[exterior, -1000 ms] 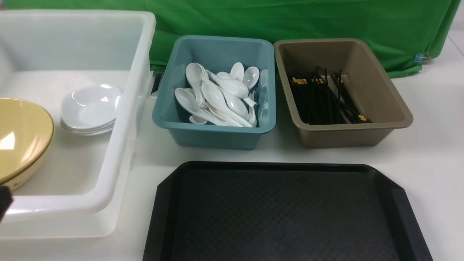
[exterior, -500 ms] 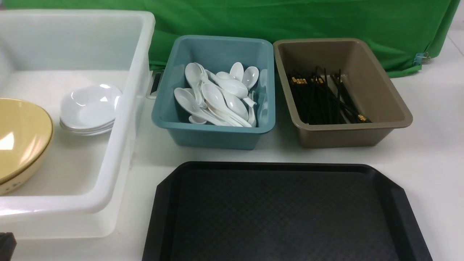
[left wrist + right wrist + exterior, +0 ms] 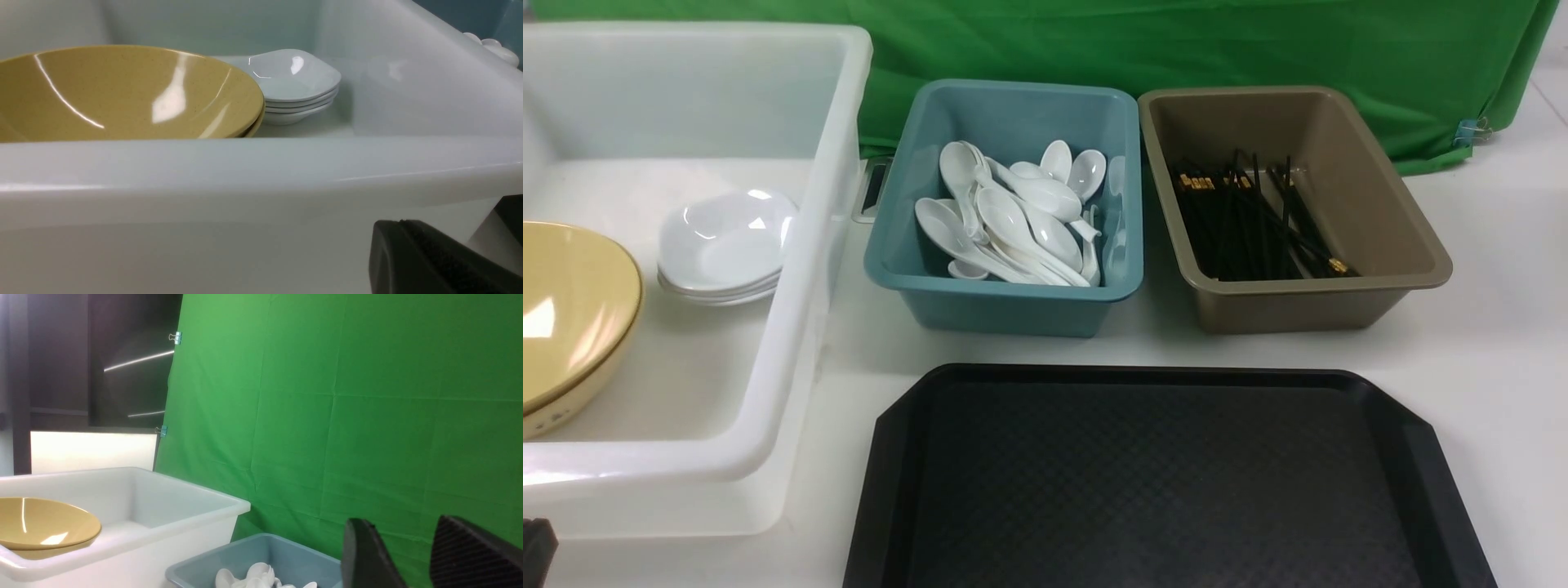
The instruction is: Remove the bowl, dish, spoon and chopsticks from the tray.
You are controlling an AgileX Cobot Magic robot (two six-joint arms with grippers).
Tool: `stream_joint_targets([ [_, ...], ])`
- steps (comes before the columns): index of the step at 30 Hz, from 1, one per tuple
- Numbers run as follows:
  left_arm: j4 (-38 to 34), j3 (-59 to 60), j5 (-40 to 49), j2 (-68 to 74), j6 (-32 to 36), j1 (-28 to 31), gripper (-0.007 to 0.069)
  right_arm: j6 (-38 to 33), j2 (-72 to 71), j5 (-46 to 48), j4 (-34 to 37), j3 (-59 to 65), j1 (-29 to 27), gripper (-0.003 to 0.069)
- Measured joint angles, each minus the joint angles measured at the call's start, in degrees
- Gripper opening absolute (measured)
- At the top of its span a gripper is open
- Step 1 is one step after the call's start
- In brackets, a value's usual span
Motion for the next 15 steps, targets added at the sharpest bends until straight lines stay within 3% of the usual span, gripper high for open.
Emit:
stream_joint_targets([
  [10, 0.0, 0.0, 0.0, 0.0, 0.0, 0.0, 0.0001, 0.0, 0.0, 0.0, 0.1, 0.0, 0.0, 0.0239],
  [15, 0.0, 0.0, -0.1, 0.0, 0.1, 0.0, 0.0001, -8.3, 0.0, -0.2, 13.3, 0.0, 0.0, 0.0239],
])
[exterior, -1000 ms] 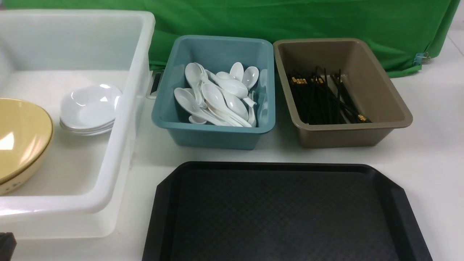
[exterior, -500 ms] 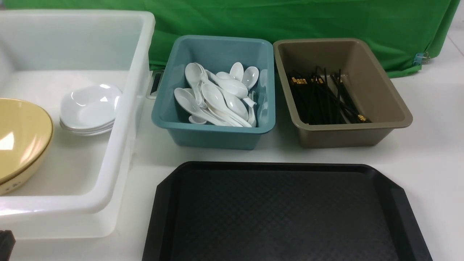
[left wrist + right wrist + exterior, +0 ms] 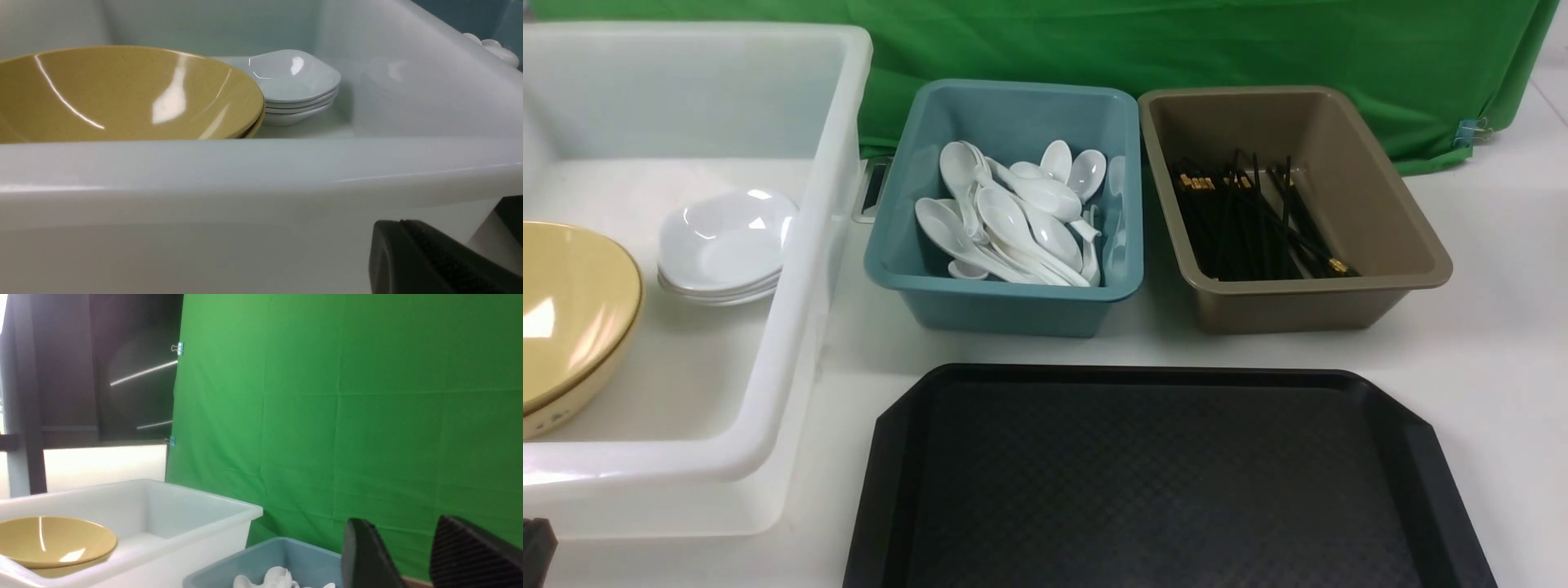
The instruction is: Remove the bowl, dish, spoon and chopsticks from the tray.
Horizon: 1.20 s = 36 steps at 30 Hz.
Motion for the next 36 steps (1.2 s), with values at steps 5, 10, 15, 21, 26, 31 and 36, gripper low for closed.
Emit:
stream_joint_targets([
  [5, 0.0, 0.0, 0.0, 0.0, 0.0, 0.0, 0.0001, -5.9, 0.0, 0.4, 4.7, 0.0, 0.0, 0.0239],
  [10, 0.0, 0.0, 0.0, 0.0, 0.0, 0.0, 0.0001, -10.2, -1.3, 0.3, 5.4, 2.0, -2.5, 0.0239],
  [15, 0.0, 0.0, 0.0, -0.1, 0.0, 0.0, 0.0003, -15.9, -2.4, 0.5, 5.4, 11.7, -16.0, 0.0239],
  [21, 0.0, 0.0, 0.0, -0.1, 0.0, 0.1, 0.0003, -17.6, -3.3, 13.8, 5.4, 16.9, -31.0, 0.0239],
  [26, 0.0, 0.0, 0.1, -0.1, 0.0, 0.1, 0.0003, -17.3, -3.3, 16.1, 5.4, 17.0, -35.8, 0.0239],
  [31, 0.0, 0.0, 0.2, -0.1, 0.0, 0.1, 0.0003, -16.0, -3.3, 16.4, 5.0, 17.0, -36.3, 0.0239],
  [36, 0.0, 0.0, 0.2, -0.1, 0.0, 0.1, 0.0003, -15.9, -3.3, 16.4, 5.0, 17.0, -36.3, 0.0239],
])
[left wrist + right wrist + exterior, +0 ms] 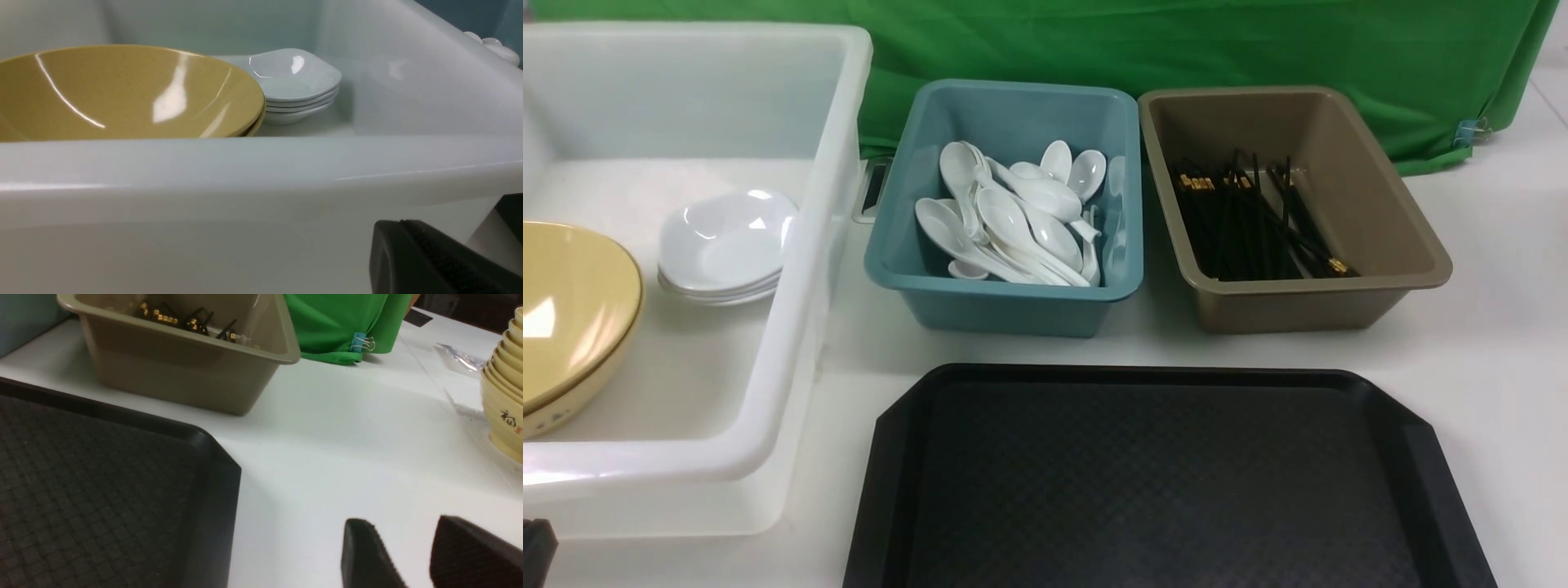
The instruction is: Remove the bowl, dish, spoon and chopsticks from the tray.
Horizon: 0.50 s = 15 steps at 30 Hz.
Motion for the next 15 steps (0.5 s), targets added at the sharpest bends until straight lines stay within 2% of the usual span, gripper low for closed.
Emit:
stream_joint_targets([
  [15, 0.0, 0.0, 0.0, 0.0, 0.0, 0.0, 0.0003, 0.4, 0.0, 0.0, 0.0, 0.0, 0.0, 0.0239],
])
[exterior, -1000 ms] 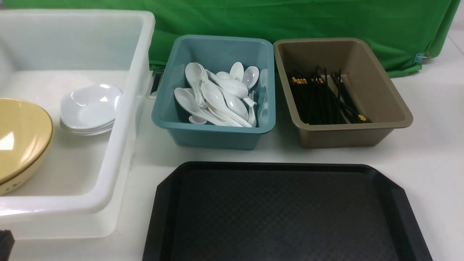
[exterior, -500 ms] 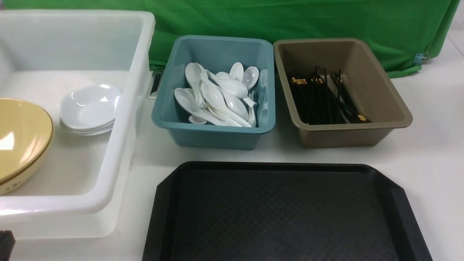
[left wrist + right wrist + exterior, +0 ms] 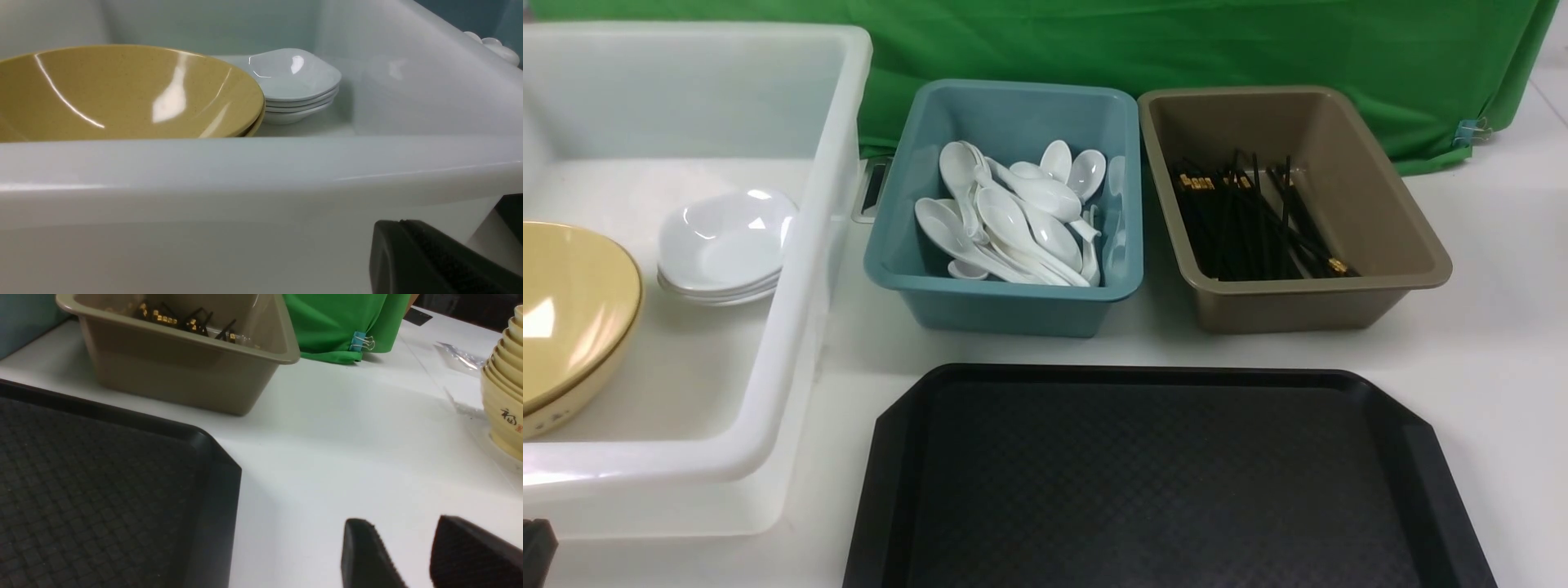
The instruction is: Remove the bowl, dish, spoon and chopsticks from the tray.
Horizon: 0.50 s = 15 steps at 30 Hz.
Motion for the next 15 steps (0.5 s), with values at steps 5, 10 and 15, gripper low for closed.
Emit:
stream_joint_targets([
  [5, 0.0, 0.0, 0.0, 0.0, 0.0, 0.0, 0.0003, 0.3, 0.0, 0.0, 0.0, 0.0, 0.0, 0.0239],
  [10, 0.0, 0.0, 0.0, 0.0, 0.0, 0.0, 0.0003, 0.5, 0.0, 0.0, 0.0, 0.0, 0.0, 0.0239],
  [15, 0.0, 0.0, 0.0, 0.0, 0.0, 0.0, 0.0003, 0.7, 0.0, 0.1, 0.0, 0.0, 0.0, 0.0239],
])
